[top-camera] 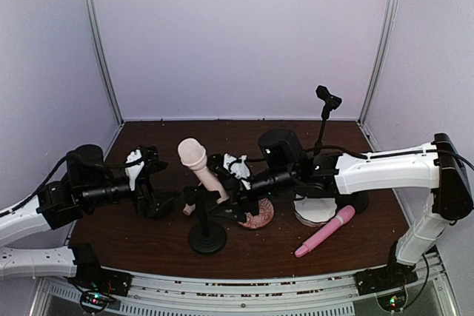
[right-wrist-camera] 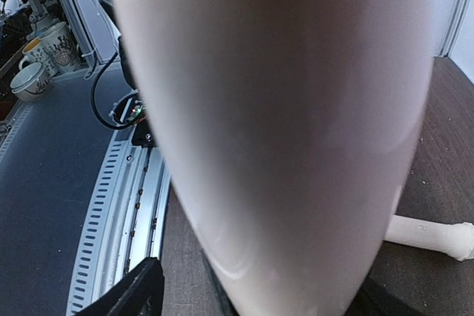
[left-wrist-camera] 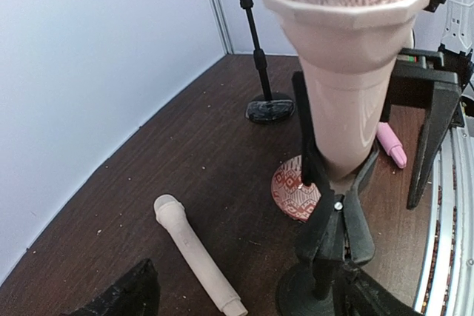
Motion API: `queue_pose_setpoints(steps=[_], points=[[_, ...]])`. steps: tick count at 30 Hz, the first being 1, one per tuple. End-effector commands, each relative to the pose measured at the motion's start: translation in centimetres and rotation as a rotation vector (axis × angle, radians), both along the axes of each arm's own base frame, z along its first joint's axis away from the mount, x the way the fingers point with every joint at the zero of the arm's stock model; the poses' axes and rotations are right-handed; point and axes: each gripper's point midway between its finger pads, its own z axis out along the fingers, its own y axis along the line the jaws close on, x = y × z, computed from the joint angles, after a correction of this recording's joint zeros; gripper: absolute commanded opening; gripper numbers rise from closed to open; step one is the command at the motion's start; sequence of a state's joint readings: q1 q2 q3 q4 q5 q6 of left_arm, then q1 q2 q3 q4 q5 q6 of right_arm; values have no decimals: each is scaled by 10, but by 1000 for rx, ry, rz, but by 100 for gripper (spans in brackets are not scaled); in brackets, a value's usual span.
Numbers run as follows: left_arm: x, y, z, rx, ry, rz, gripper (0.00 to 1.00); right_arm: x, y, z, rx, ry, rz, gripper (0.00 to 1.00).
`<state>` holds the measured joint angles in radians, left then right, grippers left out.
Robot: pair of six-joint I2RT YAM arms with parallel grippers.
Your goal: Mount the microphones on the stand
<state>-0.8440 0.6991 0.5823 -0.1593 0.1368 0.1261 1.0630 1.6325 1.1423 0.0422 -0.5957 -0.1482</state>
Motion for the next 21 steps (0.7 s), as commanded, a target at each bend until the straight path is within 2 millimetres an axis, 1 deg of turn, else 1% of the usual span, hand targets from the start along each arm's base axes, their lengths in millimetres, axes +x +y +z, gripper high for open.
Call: queue_pose_setpoints(steps=[1, 6, 9, 13, 15, 21], points=[[2, 4, 4, -7, -31, 14, 83, 6, 15, 17, 56, -39, -2, 76], [1, 5, 5, -7, -34, 11, 83, 11, 17, 31, 83, -77, -11, 77], [0, 5, 4, -8, -33, 6, 83, 12, 18, 34, 86, -88, -12, 78], [-1, 4, 5, -9, -33, 2, 83, 12, 18, 32, 84, -94, -5, 80], [-1, 4, 4, -8, -33, 0, 83, 10, 19, 32, 88, -94, 5, 77], [-1, 4, 4, -7, -32, 1, 83, 7, 21, 33, 82, -92, 32, 58]])
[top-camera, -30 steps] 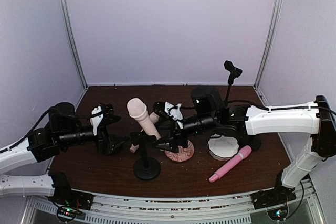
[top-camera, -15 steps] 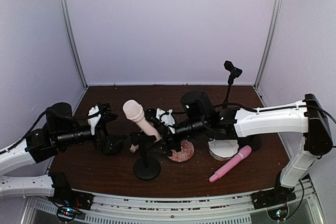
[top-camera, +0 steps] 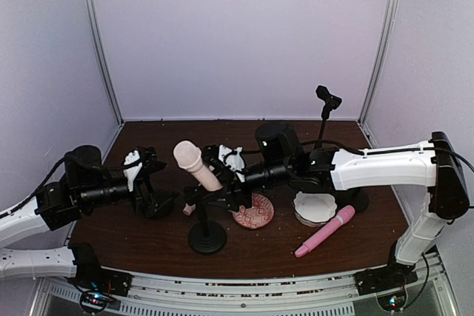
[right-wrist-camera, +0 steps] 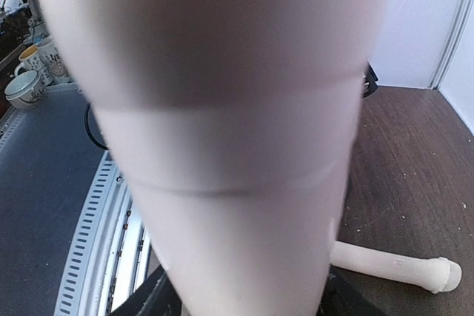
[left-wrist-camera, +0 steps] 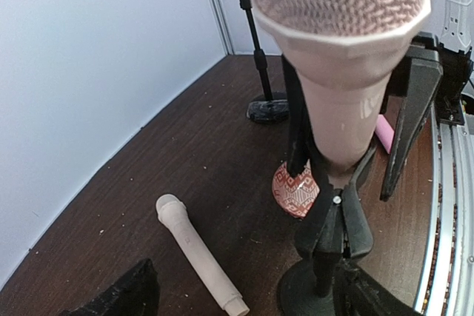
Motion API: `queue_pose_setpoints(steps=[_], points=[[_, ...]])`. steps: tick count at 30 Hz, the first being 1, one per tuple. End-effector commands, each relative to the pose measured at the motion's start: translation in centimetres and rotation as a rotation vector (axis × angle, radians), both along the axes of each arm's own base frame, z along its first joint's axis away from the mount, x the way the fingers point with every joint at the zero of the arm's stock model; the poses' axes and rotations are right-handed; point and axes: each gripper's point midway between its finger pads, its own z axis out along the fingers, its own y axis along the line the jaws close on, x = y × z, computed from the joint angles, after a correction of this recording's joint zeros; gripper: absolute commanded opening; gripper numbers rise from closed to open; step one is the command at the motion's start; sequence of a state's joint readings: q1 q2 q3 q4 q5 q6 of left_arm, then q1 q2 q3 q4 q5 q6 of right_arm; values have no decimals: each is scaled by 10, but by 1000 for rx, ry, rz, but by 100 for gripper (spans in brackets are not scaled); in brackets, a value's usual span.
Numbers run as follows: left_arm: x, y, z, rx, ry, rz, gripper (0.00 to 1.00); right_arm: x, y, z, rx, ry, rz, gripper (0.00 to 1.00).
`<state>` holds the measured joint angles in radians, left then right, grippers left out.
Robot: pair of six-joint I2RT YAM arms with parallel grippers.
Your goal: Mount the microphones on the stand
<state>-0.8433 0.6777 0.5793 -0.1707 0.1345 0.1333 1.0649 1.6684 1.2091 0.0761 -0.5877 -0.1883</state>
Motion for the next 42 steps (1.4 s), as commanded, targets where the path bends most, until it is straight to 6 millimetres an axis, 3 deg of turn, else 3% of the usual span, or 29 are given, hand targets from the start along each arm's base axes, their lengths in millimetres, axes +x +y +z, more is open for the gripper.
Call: queue_pose_setpoints(steps=[1, 8, 14, 21, 28, 32, 37, 42], points=[[1, 1, 1, -5, -21, -1, 83, -2, 5, 14, 27, -21, 26, 56], [2, 1, 0, -3, -20, 2, 83, 3, 3, 23, 30, -41, 13, 43], [3, 1, 0, -2, -19, 2, 83, 24, -4, 68, 150, -14, -37, 33], [3, 0, 0, -3, -18, -3, 83, 46, -13, 103, 219, -36, -90, 27], [2, -2, -2, 1, -6, -13, 83, 85, -32, 143, 298, -74, -213, 23], [2, -2, -2, 1, -5, -15, 83, 117, -50, 156, 297, -130, -361, 22], [2, -2, -3, 3, -1, -12, 83, 157, -76, 161, 292, -166, -545, 21], [2, -3, -4, 5, 2, -17, 83, 189, -95, 151, 266, -177, -680, 20]])
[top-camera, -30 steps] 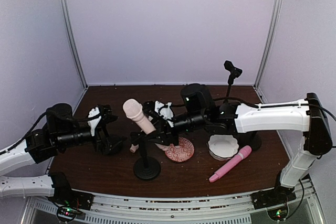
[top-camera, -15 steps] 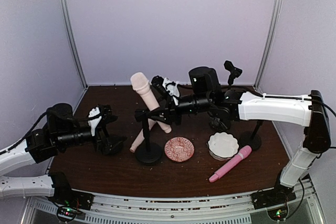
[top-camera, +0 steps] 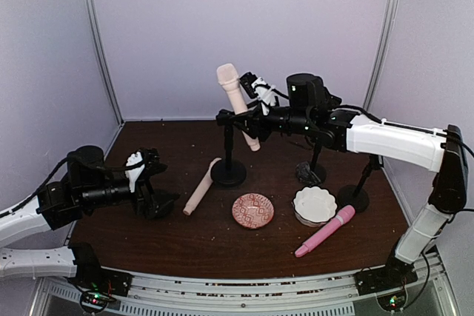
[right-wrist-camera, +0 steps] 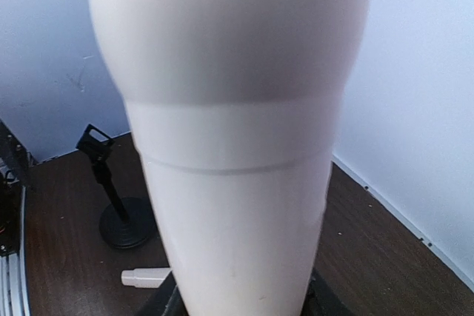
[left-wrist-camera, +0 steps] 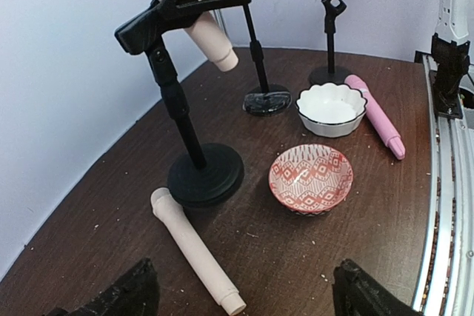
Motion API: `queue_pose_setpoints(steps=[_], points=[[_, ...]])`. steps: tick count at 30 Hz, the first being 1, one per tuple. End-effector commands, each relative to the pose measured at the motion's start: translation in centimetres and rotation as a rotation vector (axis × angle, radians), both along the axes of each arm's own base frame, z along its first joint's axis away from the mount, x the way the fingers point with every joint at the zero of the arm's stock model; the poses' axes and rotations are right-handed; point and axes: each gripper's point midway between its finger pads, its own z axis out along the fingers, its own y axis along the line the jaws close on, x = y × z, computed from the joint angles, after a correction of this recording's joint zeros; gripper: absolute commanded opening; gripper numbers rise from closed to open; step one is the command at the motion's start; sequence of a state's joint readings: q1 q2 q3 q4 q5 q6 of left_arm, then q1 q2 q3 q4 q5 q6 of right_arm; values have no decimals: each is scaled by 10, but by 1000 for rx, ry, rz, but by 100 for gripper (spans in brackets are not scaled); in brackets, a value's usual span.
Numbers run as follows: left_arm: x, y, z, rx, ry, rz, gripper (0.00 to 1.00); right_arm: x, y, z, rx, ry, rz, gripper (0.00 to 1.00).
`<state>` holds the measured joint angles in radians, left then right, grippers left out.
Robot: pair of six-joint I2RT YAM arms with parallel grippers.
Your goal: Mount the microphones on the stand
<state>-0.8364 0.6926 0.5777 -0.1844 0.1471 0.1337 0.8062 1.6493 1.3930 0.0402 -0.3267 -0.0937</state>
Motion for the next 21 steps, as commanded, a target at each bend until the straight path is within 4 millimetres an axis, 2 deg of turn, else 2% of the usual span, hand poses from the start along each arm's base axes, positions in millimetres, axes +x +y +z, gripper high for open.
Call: queue_pose_setpoints(steps=[1, 4, 8, 21], points=[[1, -2, 4, -15, -19, -12, 83, 31, -29, 62, 120, -124, -188, 20], [1, -2, 3, -15, -14, -11, 83, 55, -43, 48, 128, -102, -277, 20], [1, -3, 2, -15, -9, -14, 83, 74, -56, 27, 147, -74, -337, 20], [3, -6, -2, -1, 4, -14, 83, 91, -54, -27, 100, 0, -383, 21]])
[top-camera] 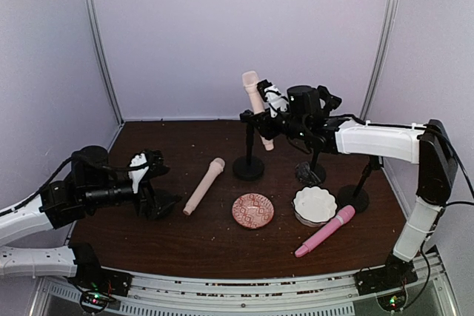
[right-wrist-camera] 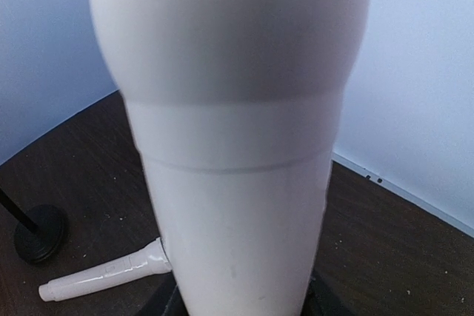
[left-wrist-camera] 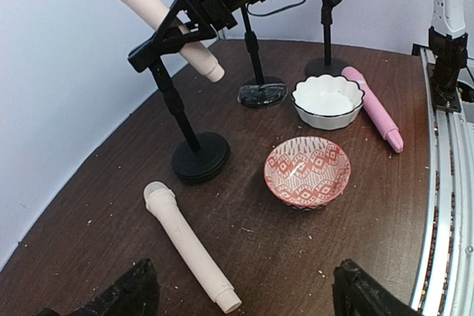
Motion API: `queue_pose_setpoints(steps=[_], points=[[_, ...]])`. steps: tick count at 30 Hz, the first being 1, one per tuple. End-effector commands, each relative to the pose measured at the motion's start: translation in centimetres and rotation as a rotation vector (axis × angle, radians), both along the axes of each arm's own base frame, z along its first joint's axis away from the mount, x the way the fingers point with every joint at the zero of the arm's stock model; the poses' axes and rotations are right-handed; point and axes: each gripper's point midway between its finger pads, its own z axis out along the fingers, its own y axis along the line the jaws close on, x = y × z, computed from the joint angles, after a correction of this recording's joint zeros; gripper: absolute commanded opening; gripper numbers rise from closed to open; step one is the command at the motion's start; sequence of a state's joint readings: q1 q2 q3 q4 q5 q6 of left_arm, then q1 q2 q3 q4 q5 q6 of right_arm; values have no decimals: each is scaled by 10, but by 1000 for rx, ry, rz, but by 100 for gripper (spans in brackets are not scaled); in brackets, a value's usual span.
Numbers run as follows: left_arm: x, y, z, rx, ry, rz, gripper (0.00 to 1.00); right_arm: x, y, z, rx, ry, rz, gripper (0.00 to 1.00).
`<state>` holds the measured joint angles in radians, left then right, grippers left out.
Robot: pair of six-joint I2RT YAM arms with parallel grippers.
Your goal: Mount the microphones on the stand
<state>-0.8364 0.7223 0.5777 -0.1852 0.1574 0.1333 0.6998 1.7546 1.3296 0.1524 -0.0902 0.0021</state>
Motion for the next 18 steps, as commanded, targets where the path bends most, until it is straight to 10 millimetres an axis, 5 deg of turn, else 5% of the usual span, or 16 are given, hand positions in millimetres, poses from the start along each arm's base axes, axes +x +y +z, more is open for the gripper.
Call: queue_pose_setpoints(steps=[1, 8, 14, 18], points=[[2, -2, 6, -20, -18, -4, 83, 6, 0, 30, 100, -84, -28, 22], [7, -2, 1, 6, 1, 16, 83, 2, -2, 12, 70, -28, -28, 37], [8, -3, -2, 12, 12, 14, 83, -12, -13, 6, 57, 9, -29, 64], [7, -3, -2, 12, 13, 13, 84, -27, -28, 20, 68, -1, -42, 80]])
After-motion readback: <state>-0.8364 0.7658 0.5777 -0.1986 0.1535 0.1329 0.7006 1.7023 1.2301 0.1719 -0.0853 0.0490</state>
